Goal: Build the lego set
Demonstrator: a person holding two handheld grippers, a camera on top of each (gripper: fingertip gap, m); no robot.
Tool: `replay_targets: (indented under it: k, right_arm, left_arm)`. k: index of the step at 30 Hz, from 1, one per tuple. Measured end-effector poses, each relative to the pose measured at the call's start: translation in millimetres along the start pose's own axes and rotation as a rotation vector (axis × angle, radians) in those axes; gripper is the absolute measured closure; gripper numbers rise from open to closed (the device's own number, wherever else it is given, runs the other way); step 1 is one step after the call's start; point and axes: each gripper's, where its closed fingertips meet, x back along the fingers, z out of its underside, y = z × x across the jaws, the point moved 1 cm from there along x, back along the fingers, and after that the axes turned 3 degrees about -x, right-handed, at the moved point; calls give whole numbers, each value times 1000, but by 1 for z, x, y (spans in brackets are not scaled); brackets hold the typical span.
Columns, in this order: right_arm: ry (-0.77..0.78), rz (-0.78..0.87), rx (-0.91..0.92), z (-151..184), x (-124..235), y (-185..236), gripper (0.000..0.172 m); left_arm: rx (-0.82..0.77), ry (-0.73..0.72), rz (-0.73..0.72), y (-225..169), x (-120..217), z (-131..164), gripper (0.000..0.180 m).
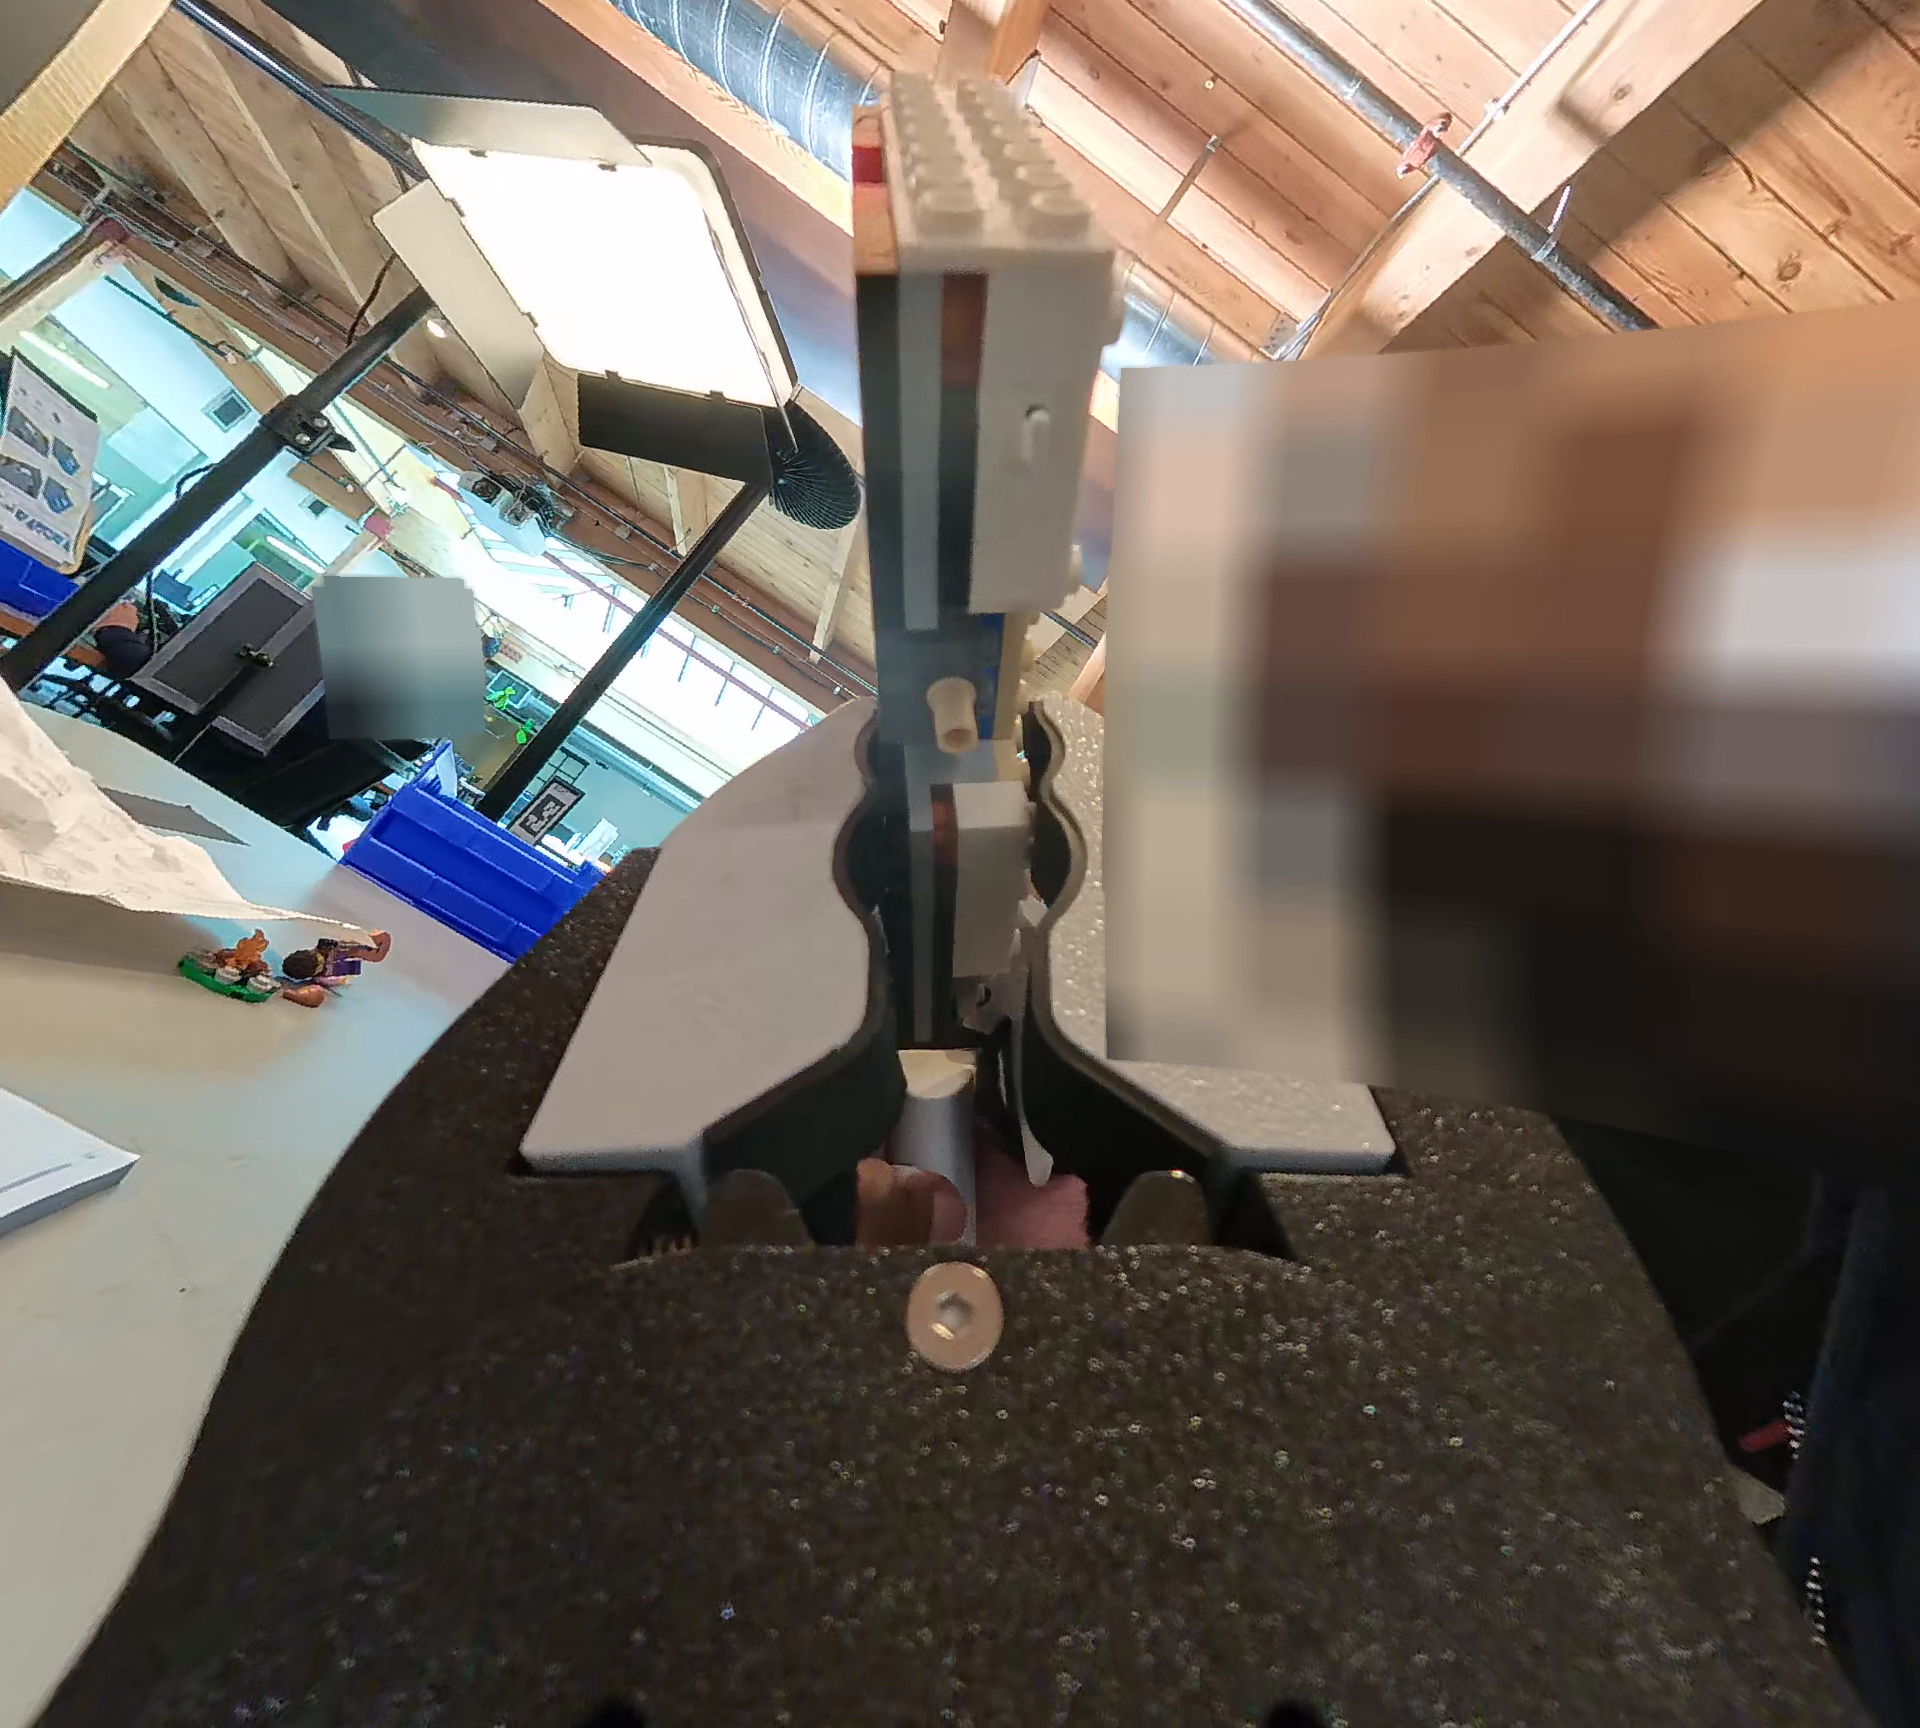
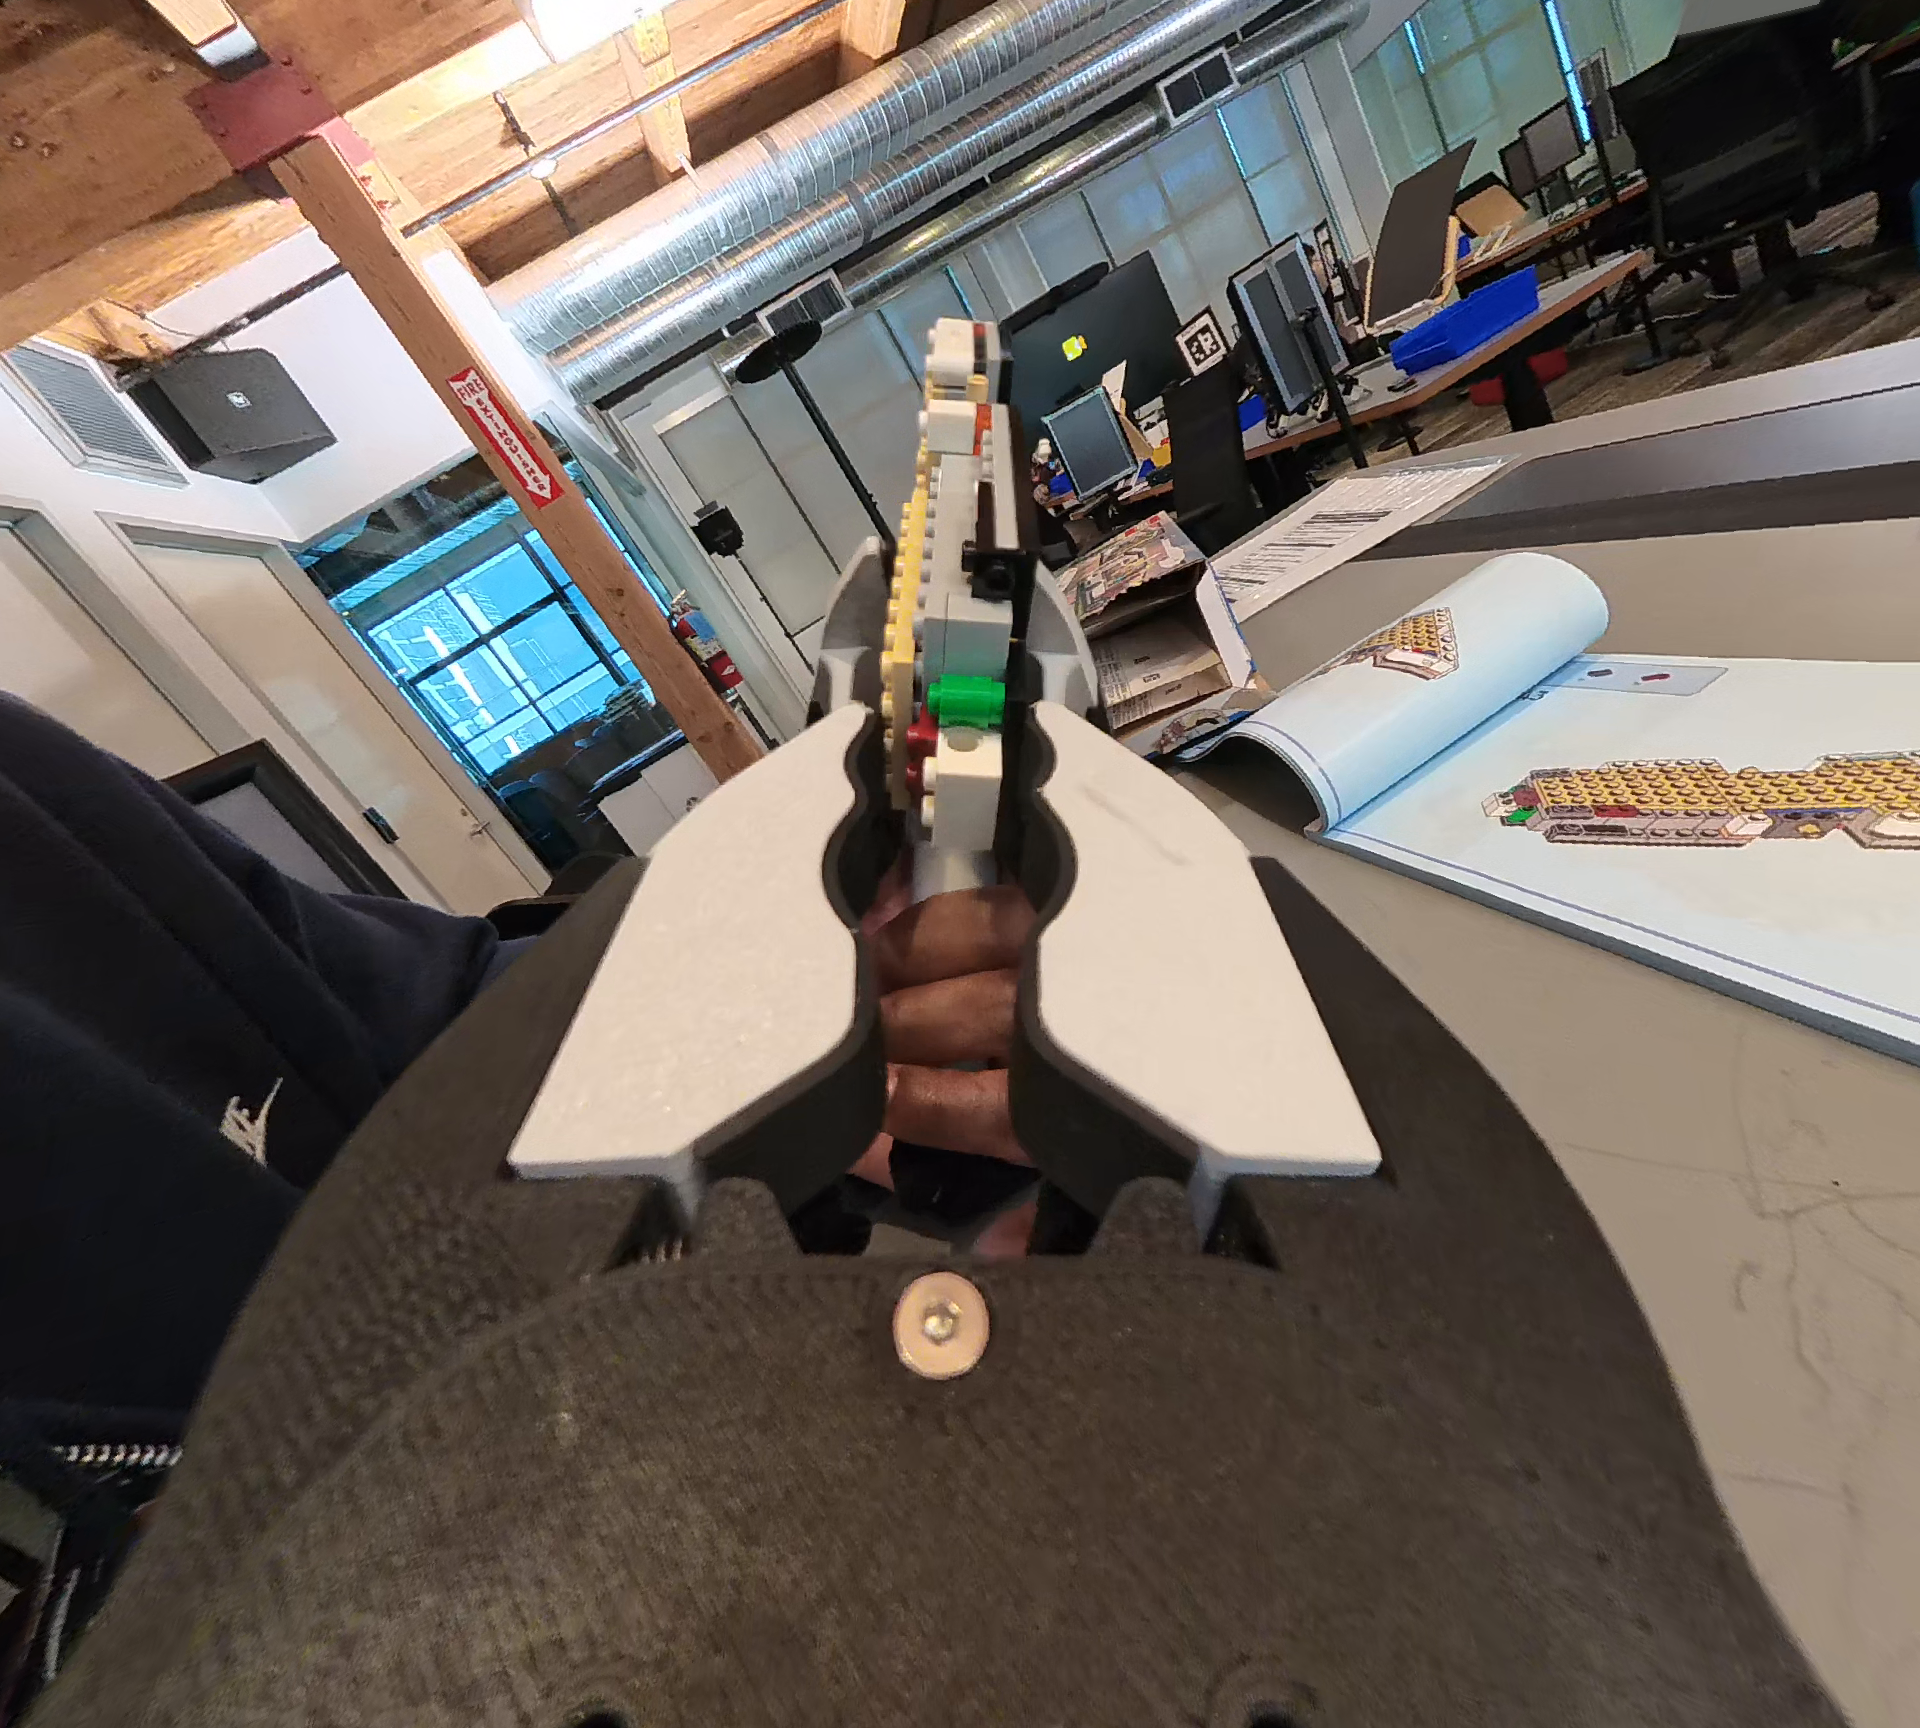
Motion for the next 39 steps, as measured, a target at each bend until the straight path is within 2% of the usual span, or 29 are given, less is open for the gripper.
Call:
replay_targets:
  k: [4,11,26,34,39]
  right_arm:
    - [-5,-1,-24,0,1,-3,148]
    - [-12,-9,-80,1,2,-8,148]
    - [-1,-24,-105,4,0,-11,148]
    - [23,19,-92,10,-4,-12,138]
    - [2,23,-106,8,-3,-14,143]
  left_arm:
    - [24,3,-18,4,0,1,157]
    - [-23,50,-79,10,-1,3,156]
    - [-63,81,-105,11,1,3,157]
    - [-91,66,-143,13,1,1,157]
    - [-85,96,-138,12,-2,9,157]
